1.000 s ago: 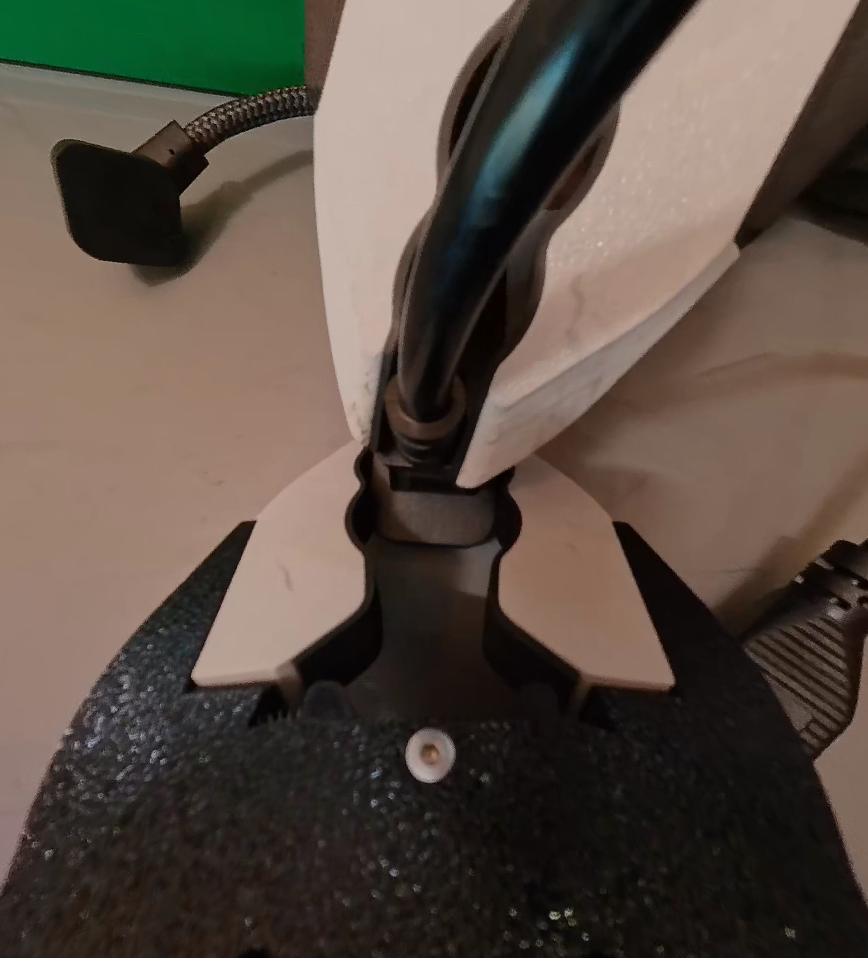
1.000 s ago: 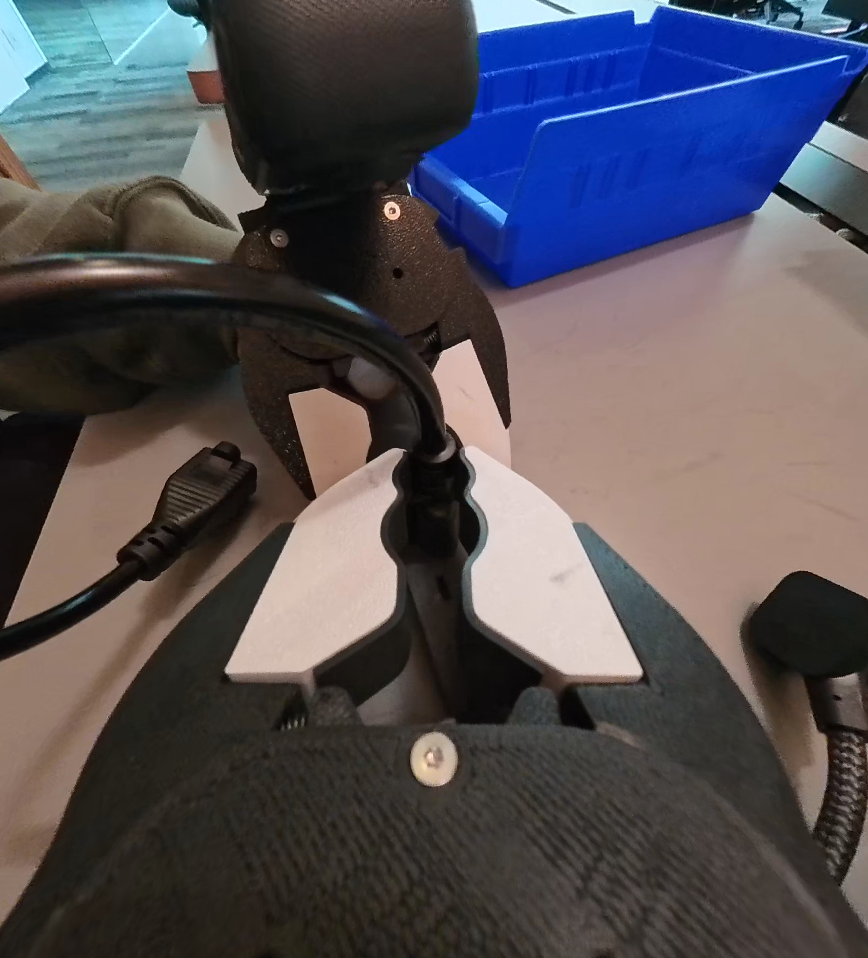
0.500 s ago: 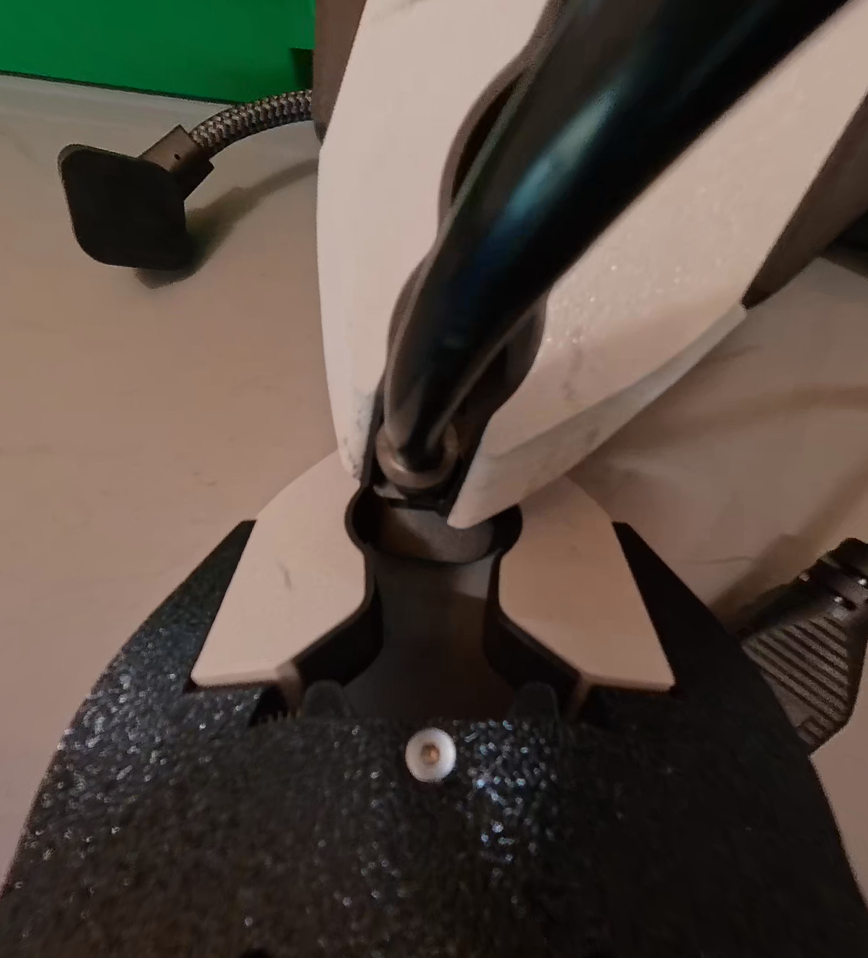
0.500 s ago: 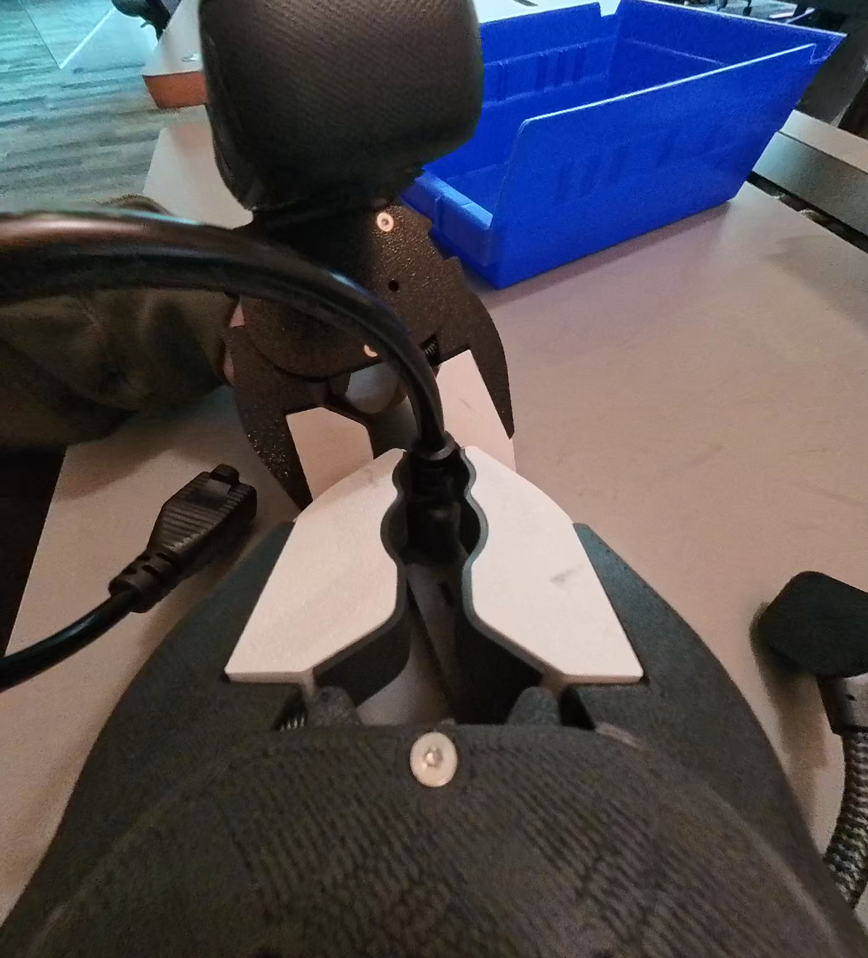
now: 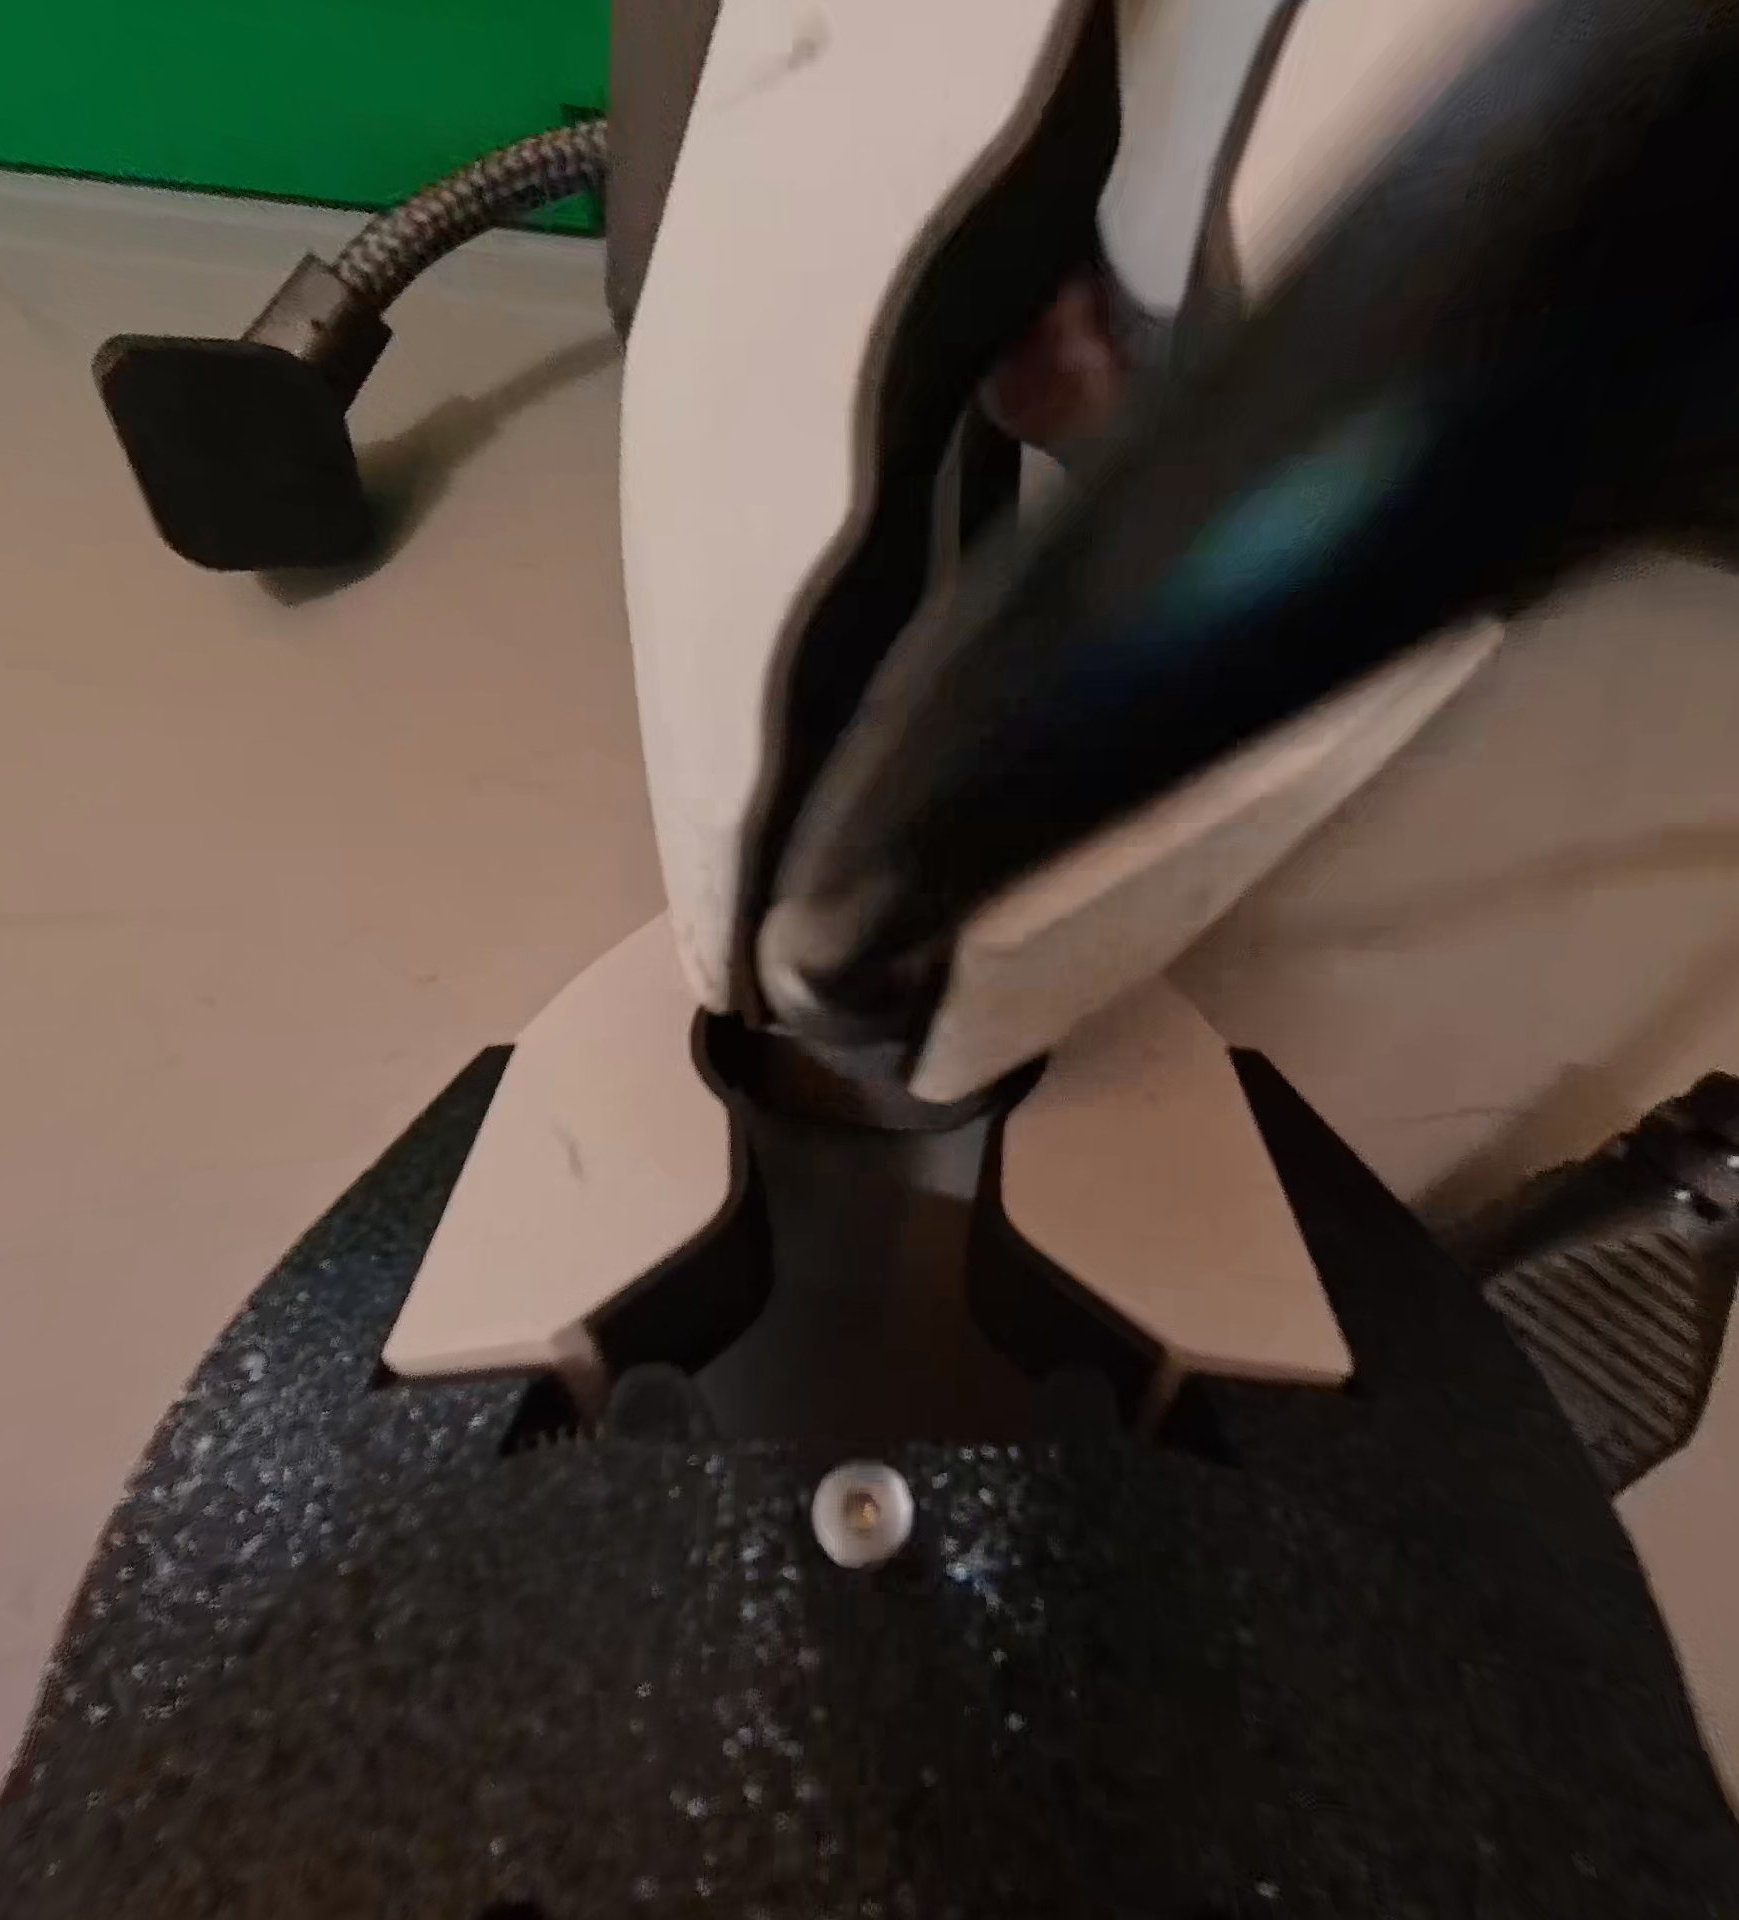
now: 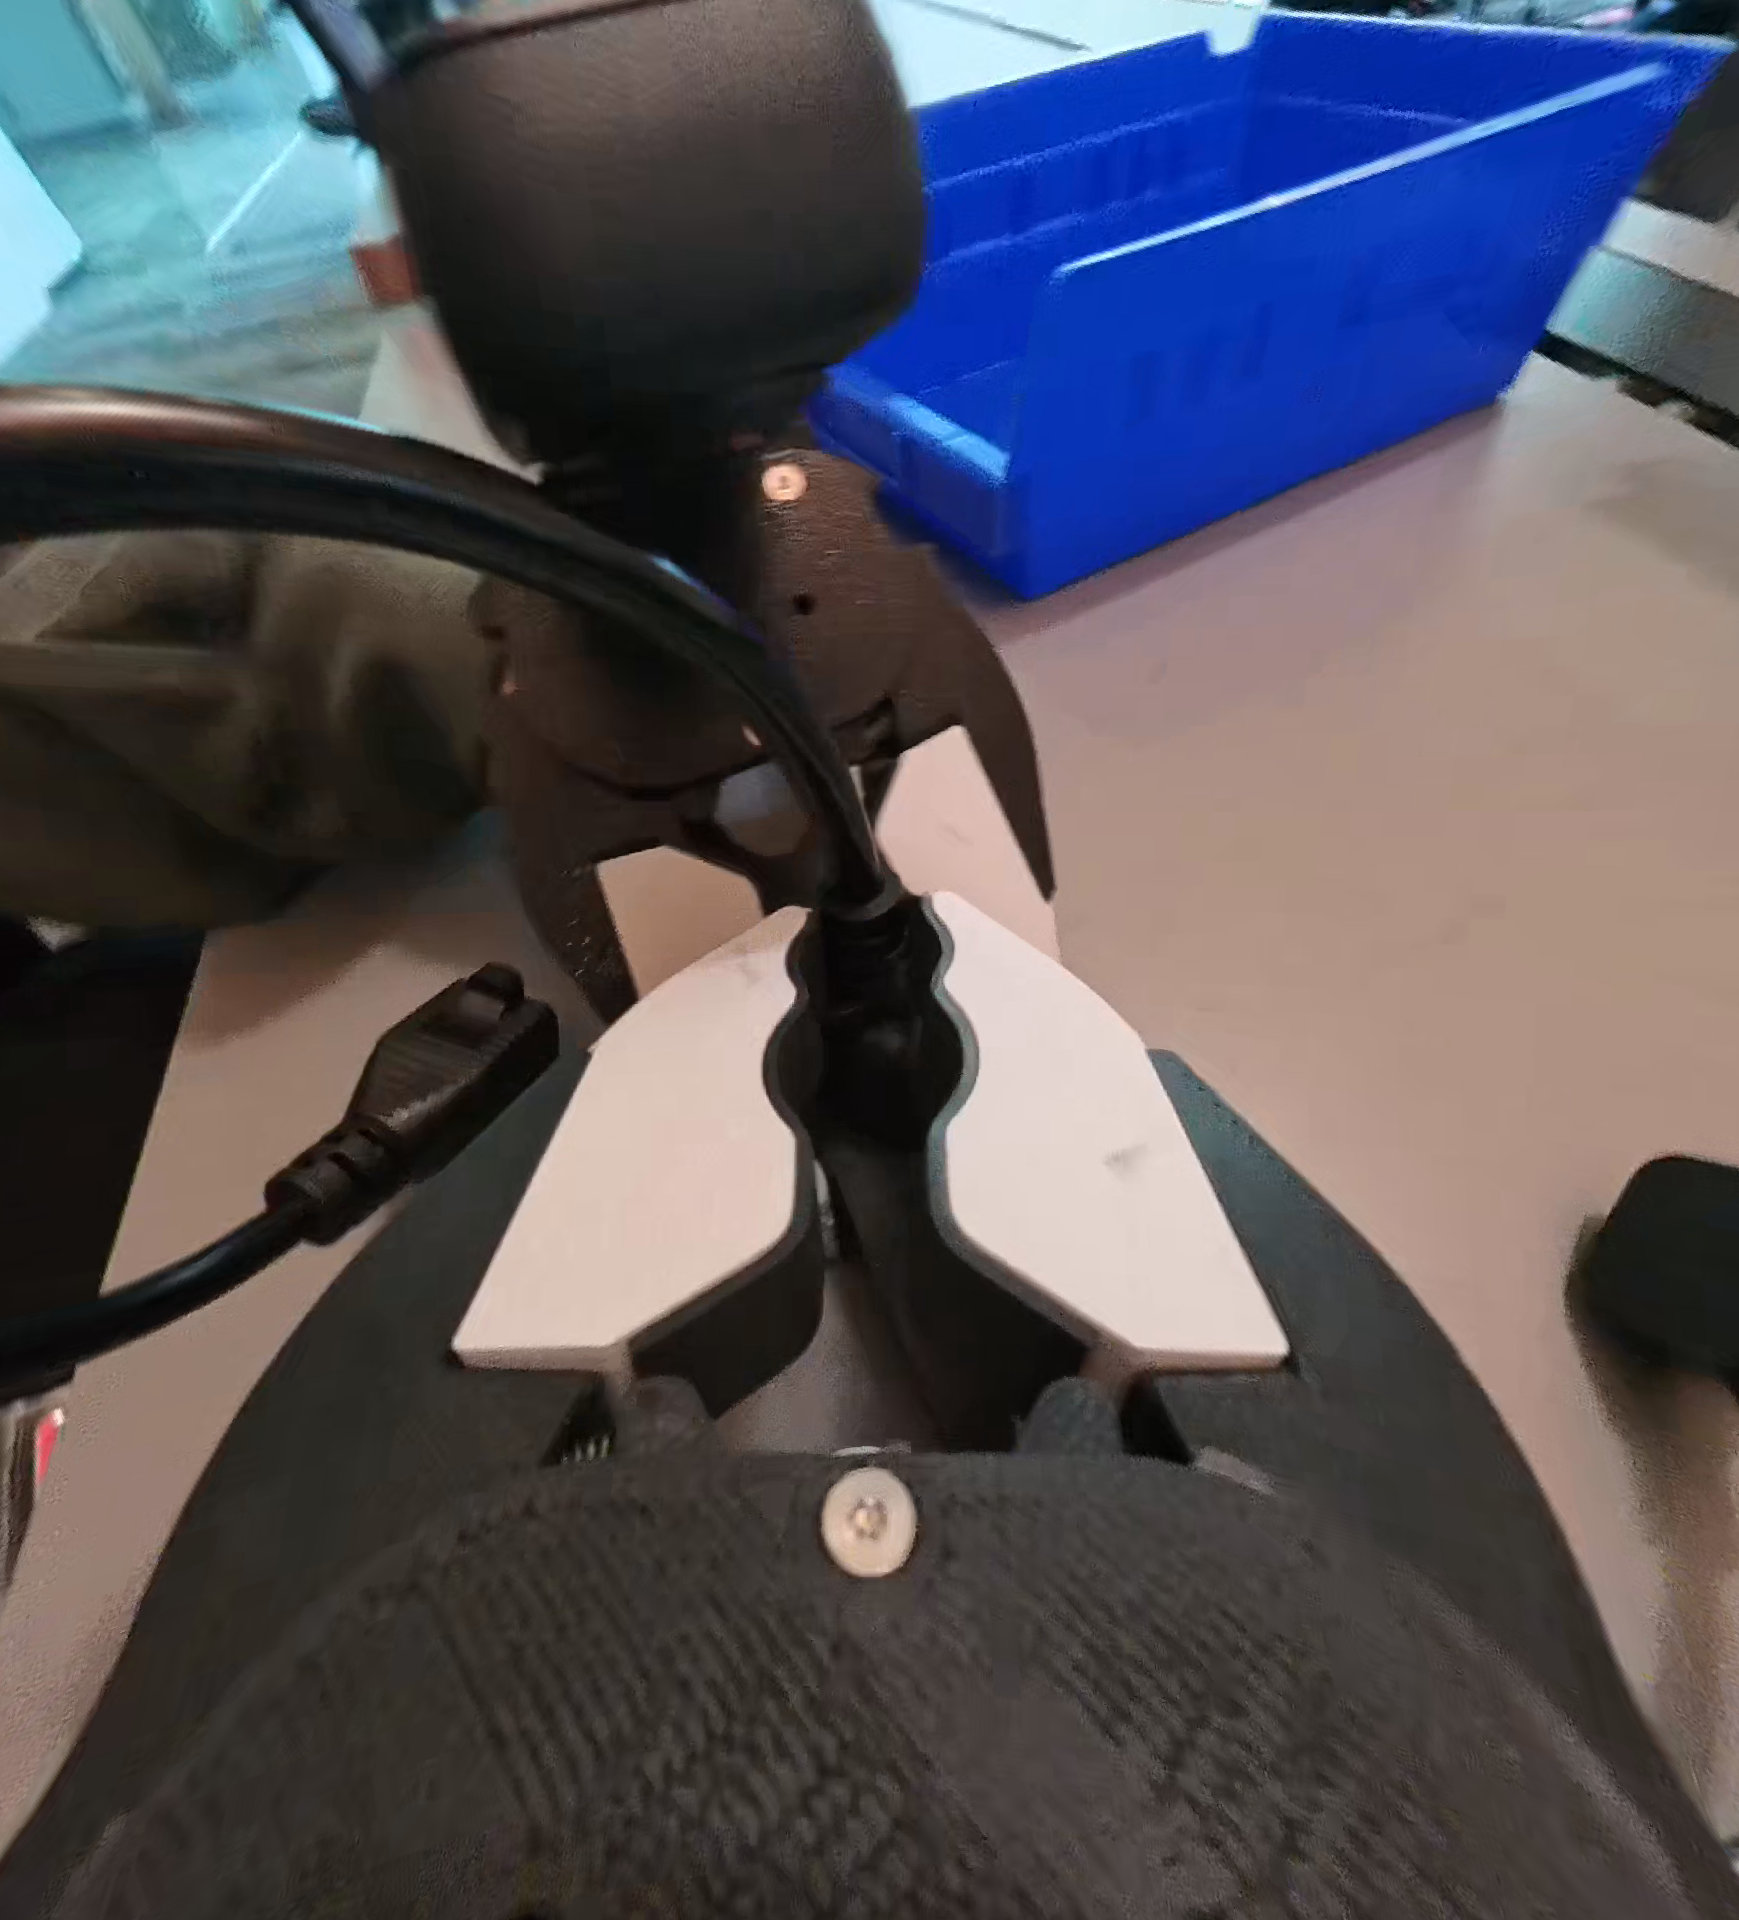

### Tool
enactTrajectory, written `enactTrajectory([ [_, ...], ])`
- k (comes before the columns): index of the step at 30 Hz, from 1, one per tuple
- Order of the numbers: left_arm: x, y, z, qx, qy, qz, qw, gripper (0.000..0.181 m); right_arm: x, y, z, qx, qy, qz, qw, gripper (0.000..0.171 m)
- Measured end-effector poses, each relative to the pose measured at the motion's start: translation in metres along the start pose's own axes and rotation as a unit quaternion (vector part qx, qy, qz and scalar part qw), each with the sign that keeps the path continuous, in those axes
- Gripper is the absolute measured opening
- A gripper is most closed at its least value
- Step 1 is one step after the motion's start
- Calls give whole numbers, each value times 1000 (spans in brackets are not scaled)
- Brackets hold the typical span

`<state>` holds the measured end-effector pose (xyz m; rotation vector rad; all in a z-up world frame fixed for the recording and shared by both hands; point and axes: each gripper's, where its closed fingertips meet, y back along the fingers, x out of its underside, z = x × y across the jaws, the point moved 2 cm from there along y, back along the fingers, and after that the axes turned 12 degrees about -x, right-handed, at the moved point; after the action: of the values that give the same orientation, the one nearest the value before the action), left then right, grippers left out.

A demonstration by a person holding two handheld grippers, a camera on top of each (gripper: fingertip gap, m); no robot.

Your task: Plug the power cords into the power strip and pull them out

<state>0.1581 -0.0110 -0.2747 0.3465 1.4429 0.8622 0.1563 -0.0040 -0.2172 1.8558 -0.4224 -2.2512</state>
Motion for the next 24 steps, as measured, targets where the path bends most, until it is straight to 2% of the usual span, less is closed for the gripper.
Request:
enactTrajectory([
  [2,0,0,-2,5,-4,-1,1000,45,0,2,4,-15,23,17,999,15],
  [7,-1,0,1,8,13,-3,1000,44,-2,5,-5,-12,-34,-23,999,15],
  [10,0,1,-5,16,-14,-5,1000,45,0,3,8,-33,28,3,999,15],
  [16,-1,0,-2,5,1,-3,1000,44,-1,8,-2,-23,-40,-38,998,16],
  [21,0,2,-8,19,-17,-1,1000,44,3,9,3,-28,-32,-3,999,16],
  [24,-9,13,-8,-5,-35,-63,997,41,6,9,5,-26,-31,6,999,16],
])
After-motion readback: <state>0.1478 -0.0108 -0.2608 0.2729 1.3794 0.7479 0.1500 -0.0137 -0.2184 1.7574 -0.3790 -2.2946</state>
